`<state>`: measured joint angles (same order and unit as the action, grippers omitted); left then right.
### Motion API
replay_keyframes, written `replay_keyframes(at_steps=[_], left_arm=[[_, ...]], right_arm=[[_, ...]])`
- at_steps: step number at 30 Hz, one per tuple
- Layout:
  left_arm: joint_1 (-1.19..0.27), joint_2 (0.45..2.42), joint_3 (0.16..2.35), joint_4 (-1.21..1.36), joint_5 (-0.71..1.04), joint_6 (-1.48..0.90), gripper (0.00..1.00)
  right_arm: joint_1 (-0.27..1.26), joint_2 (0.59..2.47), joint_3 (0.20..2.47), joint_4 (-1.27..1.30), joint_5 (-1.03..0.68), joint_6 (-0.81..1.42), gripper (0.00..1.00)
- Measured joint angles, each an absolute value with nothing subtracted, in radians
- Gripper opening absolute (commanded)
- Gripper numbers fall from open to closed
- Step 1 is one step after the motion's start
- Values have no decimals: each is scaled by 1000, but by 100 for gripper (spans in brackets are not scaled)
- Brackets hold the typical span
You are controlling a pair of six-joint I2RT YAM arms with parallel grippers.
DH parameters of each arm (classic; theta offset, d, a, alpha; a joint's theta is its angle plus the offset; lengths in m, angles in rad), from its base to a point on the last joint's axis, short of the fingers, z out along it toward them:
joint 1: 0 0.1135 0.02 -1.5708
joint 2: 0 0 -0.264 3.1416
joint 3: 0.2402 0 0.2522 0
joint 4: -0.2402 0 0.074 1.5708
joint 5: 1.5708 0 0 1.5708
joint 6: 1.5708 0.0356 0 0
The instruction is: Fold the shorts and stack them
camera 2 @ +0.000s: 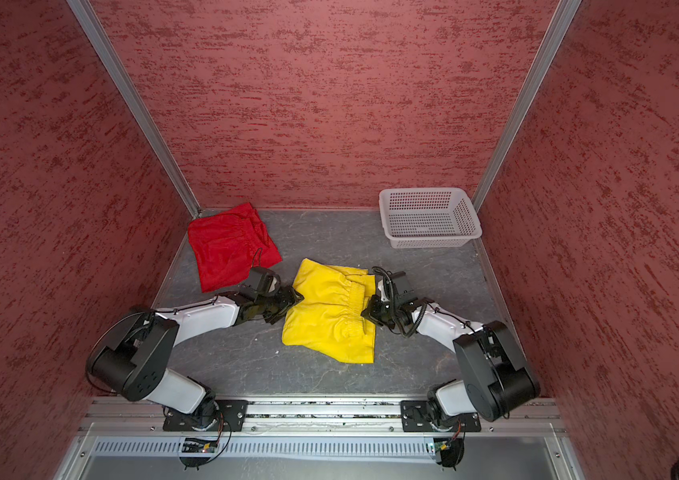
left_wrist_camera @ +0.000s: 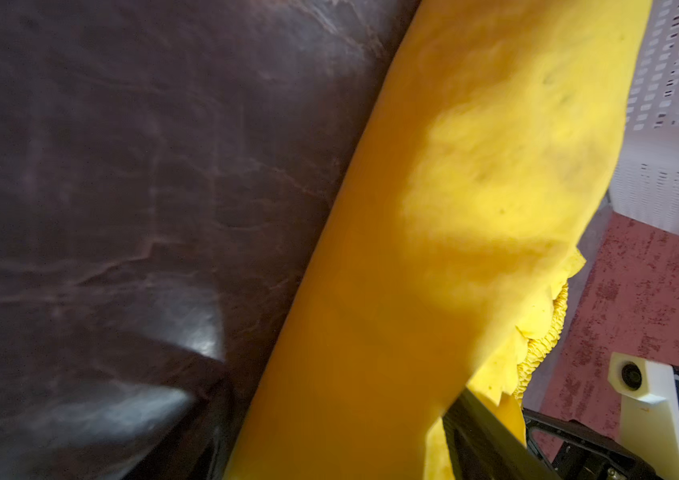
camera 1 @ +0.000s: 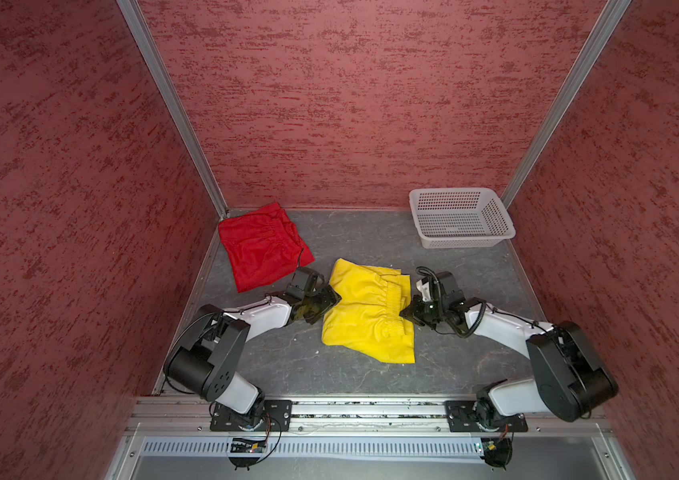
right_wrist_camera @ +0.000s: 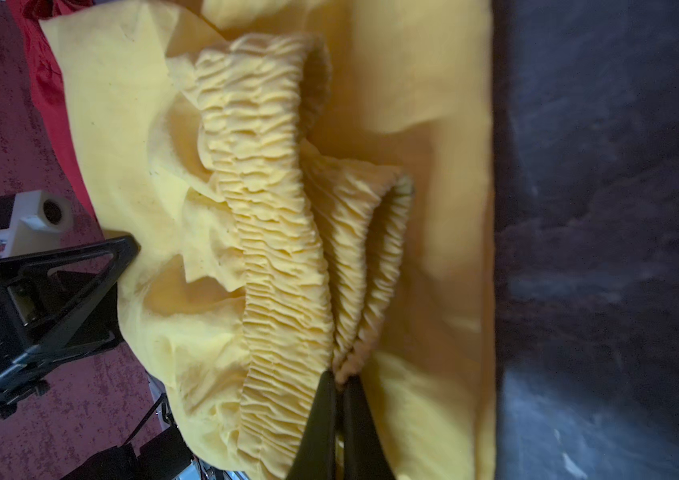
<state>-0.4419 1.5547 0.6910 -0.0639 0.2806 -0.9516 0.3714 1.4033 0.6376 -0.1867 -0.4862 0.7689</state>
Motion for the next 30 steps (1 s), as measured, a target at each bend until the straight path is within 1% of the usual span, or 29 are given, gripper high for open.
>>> replay_keyframes(at_steps=[2, 4, 6, 7, 9, 13, 18, 20, 22, 25, 26, 28, 29, 30], left_arm=[[-442, 1575, 706, -59, 280, -950, 64], [-443, 1598, 726, -75, 269, -941, 47], [-447, 1624, 752, -105, 250, -927, 34], [-451, 1637, 767, -124, 235, -917, 32], [-466, 1662, 806, -166, 212, -900, 31], [-511, 1709, 885, -231, 166, -870, 37], [-532, 1721, 911, -260, 144, -857, 39], [-532, 1721, 914, -263, 144, -856, 41], [-532, 1721, 915, -262, 149, -855, 47], [-531, 1713, 912, -248, 164, -854, 64], [-529, 1704, 902, -236, 175, -858, 71], [-519, 1680, 880, -218, 193, -861, 78], [-511, 1667, 866, -211, 203, -866, 80], [-500, 1655, 852, -205, 216, -871, 81]], right_arm=[[366, 1362, 666, -237, -475, 752, 0], [356, 1310, 688, -275, -463, 743, 0], [344, 1267, 695, -303, -454, 735, 0], [337, 1251, 694, -317, -449, 733, 0], [321, 1235, 686, -335, -444, 729, 0], [287, 1234, 640, -366, -435, 722, 0], [263, 1239, 634, -451, -362, 677, 0], [257, 1254, 633, -475, -318, 651, 0], [252, 1278, 624, -477, -280, 636, 0], [251, 1312, 583, -445, -250, 624, 0], [251, 1325, 571, -427, -248, 623, 0], [250, 1336, 567, -398, -251, 620, 0], [250, 1343, 567, -382, -251, 620, 6], [250, 1348, 567, -366, -251, 619, 16]])
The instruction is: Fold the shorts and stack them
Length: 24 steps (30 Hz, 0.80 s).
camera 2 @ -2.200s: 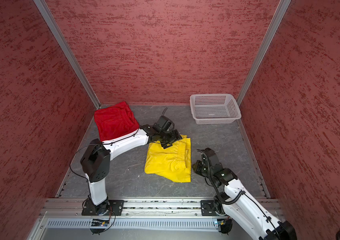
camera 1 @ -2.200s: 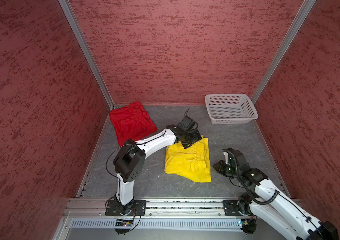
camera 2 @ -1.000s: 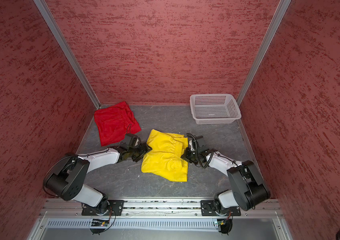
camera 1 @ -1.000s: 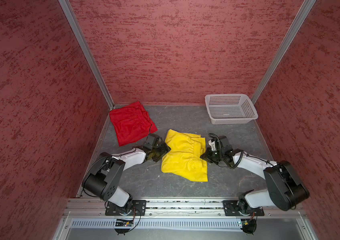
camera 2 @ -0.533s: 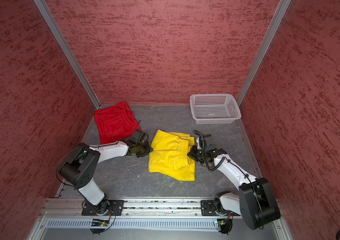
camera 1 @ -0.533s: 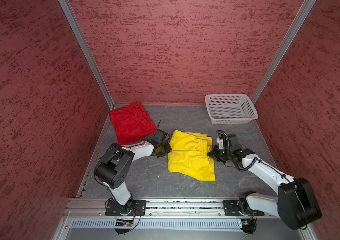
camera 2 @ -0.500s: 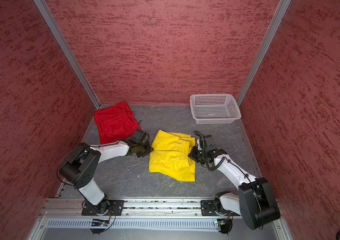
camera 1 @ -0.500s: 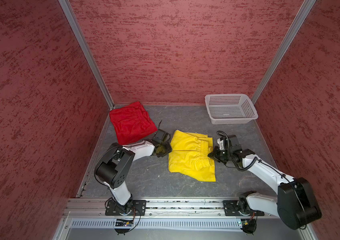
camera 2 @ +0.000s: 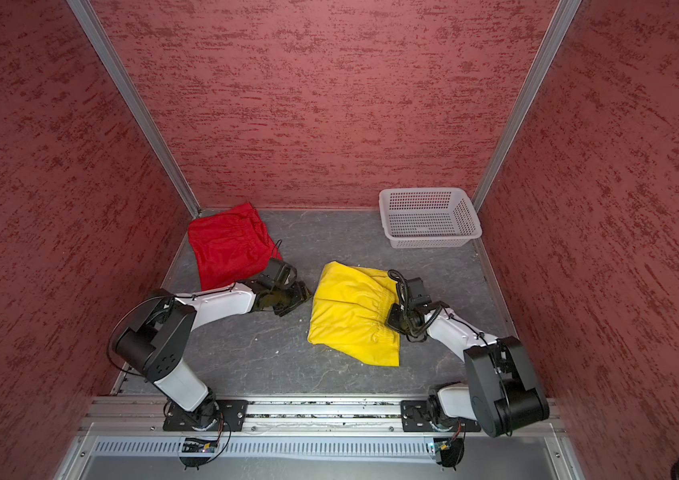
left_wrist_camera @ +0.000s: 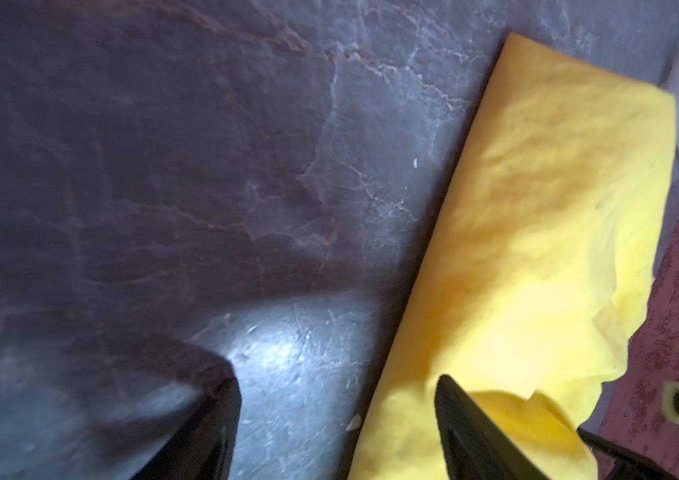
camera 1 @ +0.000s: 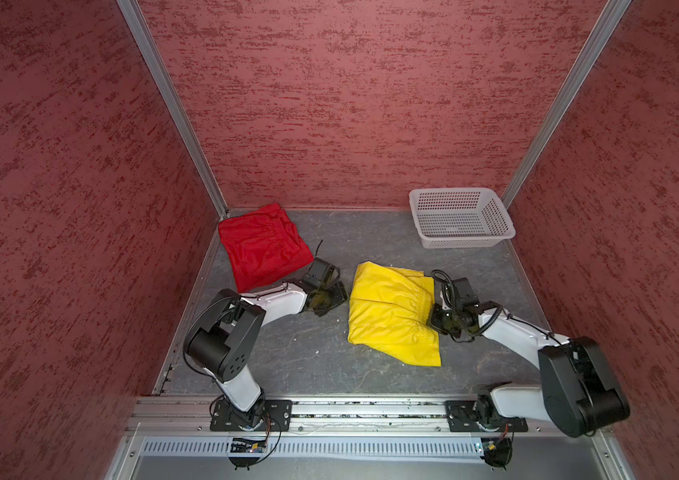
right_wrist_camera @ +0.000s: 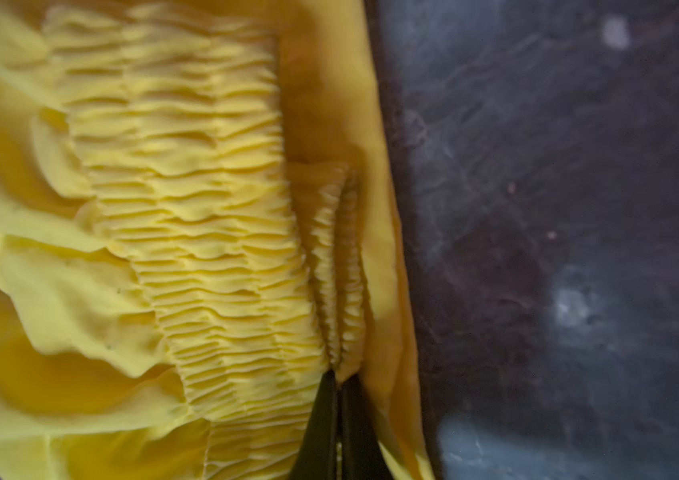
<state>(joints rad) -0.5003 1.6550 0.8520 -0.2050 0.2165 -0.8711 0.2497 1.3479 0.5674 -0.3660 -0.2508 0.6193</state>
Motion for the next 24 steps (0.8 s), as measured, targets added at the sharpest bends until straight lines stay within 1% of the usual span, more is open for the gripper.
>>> replay_keyframes(at_steps=[1, 2, 3, 5, 8, 12, 14, 16, 19, 24], left_arm=[[-491, 1646, 842, -202, 228, -878, 81], [-480, 1636, 831, -198, 236, -882, 81], [-469, 1625, 820, -196, 249, -885, 82], [-446, 1604, 799, -196, 263, -889, 83], [-405, 1571, 779, -207, 289, -893, 84], [-336, 1516, 758, -209, 319, -905, 86], [-292, 1491, 743, -209, 339, -912, 88], [-252, 1476, 728, -209, 355, -915, 89], [-186, 1449, 698, -209, 388, -922, 92], [-79, 1369, 646, -222, 430, -925, 95]], right_arm=[[250, 1349, 568, -361, -249, 621, 29], [250, 1348, 569, -363, -241, 617, 37], [249, 1341, 577, -373, -237, 609, 43], [250, 1322, 603, -422, -204, 596, 51], [250, 1252, 679, -543, -120, 575, 54], [280, 1114, 824, -626, -22, 549, 54], [339, 1068, 884, -627, 20, 540, 54], [433, 1066, 907, -617, 58, 530, 55], [640, 1138, 921, -617, 125, 507, 60], [933, 1394, 987, -599, 233, 436, 69]])
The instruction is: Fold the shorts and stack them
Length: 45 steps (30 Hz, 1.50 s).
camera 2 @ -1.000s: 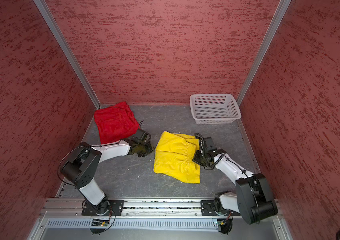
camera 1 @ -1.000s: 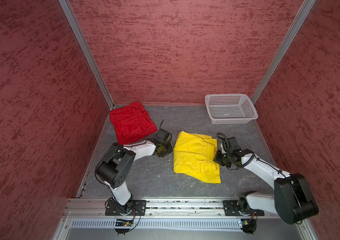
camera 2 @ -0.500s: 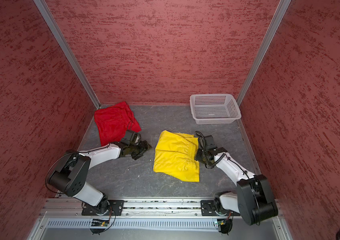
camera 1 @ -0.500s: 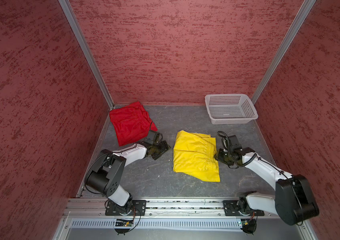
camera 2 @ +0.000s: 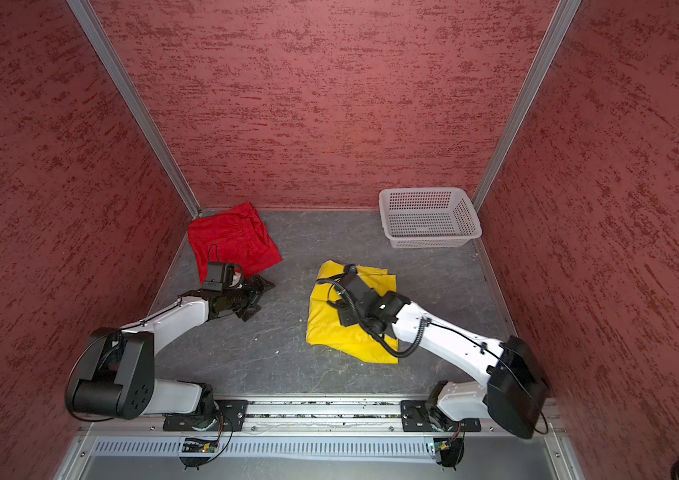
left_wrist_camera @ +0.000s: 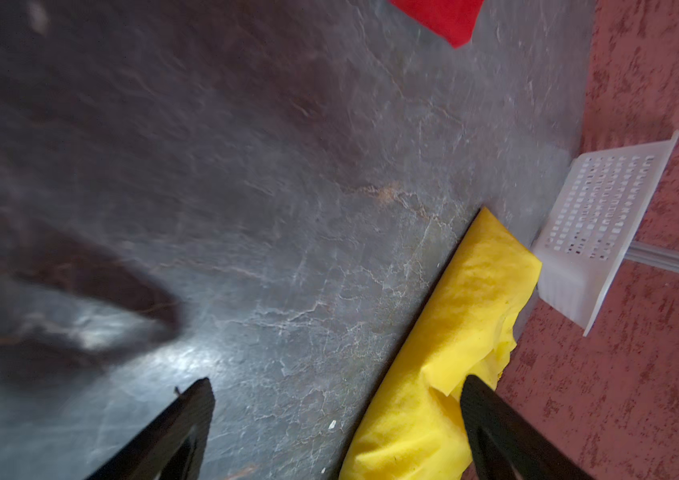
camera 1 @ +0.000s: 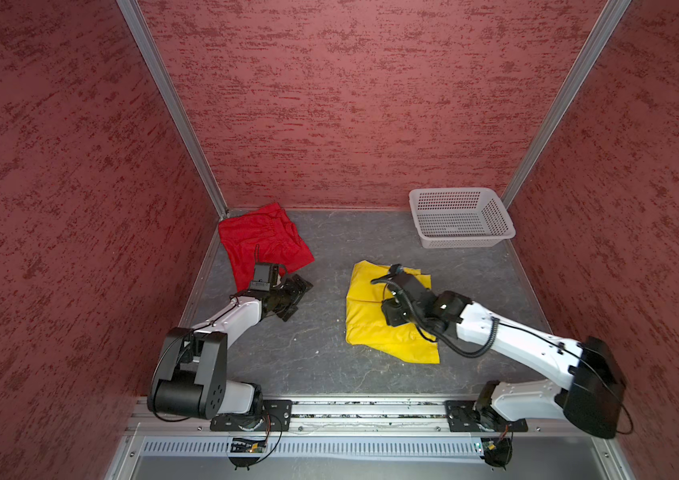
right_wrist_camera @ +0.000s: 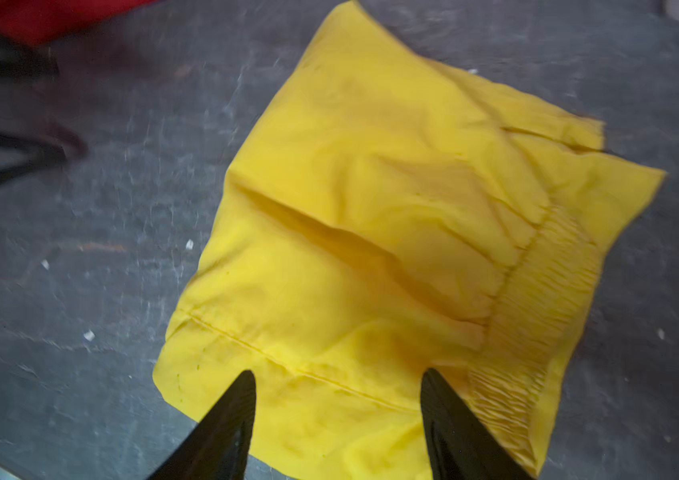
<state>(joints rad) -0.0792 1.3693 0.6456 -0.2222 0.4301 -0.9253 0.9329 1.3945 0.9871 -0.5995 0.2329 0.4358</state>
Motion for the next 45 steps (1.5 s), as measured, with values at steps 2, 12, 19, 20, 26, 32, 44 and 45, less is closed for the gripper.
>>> replay_keyframes(at_steps=[2, 12, 19, 20, 26, 32, 44, 45], left_arm=[[-44, 1338, 633, -232, 444, -923, 96], [42, 1304, 585, -244, 503, -909, 98], [46, 1322, 566, -242, 527, -909, 97], [46, 1322, 566, -241, 528, -909, 97], [43, 1327, 567, -227, 545, -909, 98], [-103, 1366, 566, -165, 542, -944, 100], [-349, 1623, 480, 510, 652, -1254, 100], [-363, 1655, 472, 589, 657, -1286, 99]], right_arm=[[1014, 1470, 1011, -584, 250, 400, 72], [1166, 1681, 1081, -510, 262, 245, 97], [1171, 1772, 1078, -464, 262, 221, 53], [1170, 1782, 1077, -456, 264, 216, 43], [1163, 1816, 1069, -431, 243, 224, 0], [1155, 1741, 1069, -441, 188, 212, 0], [1148, 1586, 1052, -422, 96, 228, 0], [1148, 1586, 1047, -422, 91, 232, 0]])
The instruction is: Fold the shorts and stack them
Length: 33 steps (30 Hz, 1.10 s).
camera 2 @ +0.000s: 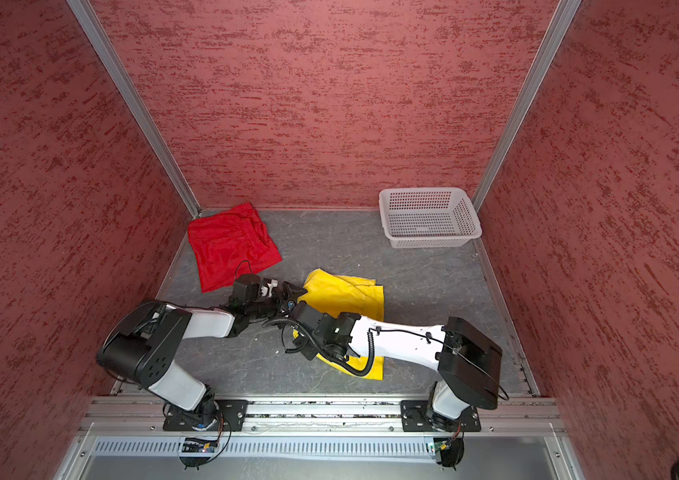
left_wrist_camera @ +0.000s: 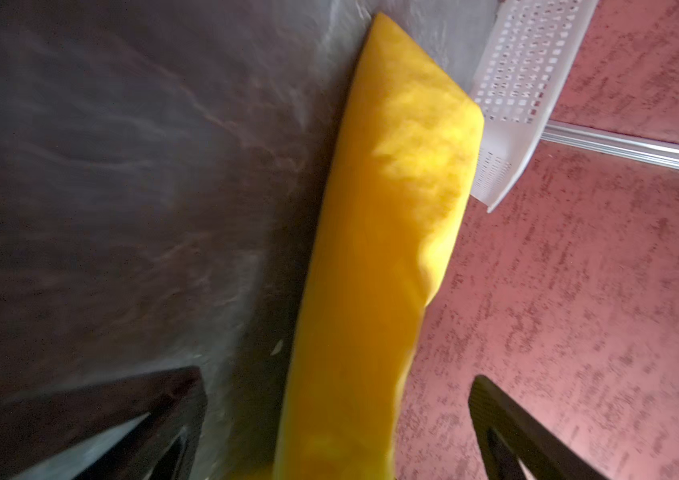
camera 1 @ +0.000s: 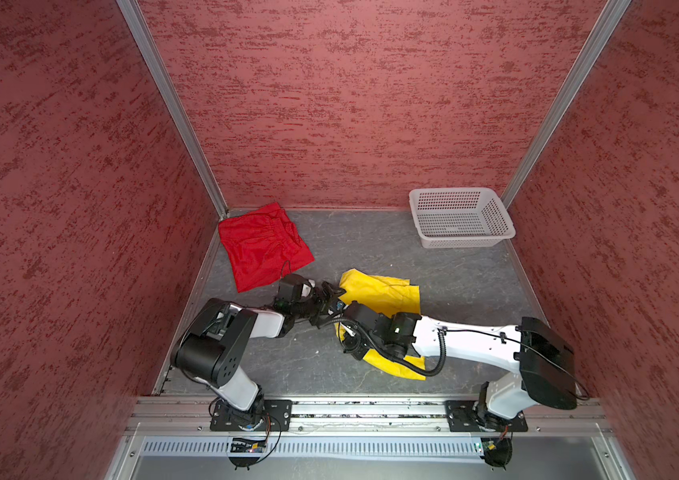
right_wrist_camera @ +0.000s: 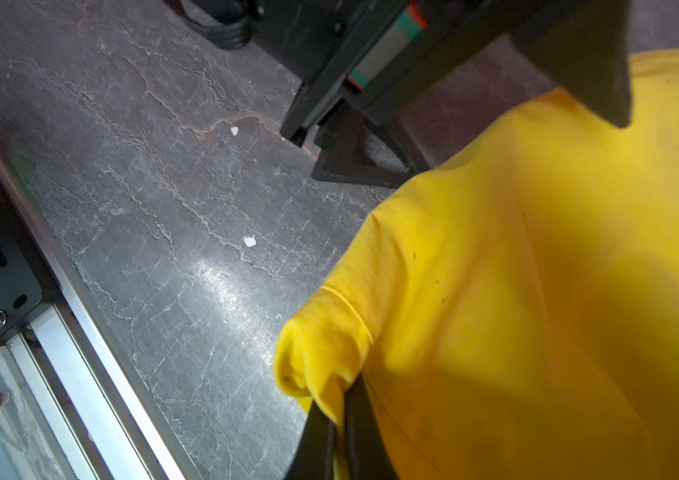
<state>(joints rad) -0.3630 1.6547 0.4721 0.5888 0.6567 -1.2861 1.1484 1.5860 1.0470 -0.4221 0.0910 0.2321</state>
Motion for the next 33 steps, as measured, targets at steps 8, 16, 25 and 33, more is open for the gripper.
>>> replay_keyframes(at_steps=[8, 16, 25, 33], left_arm=[[-474, 1847, 429, 989, 652, -1463, 61], [-506, 1892, 401, 1022, 640, -1491, 2], [-487, 1840, 542, 682, 606, -1372, 0], [-417, 1798, 970, 69, 493, -1063, 0]], right_arm=[[1148, 1586, 1021, -394, 72, 250, 0], [1139, 1584, 970, -350, 52, 291, 11], [1031, 1323, 794, -305, 46, 439, 88], [789, 884, 571, -281, 102, 626, 98]])
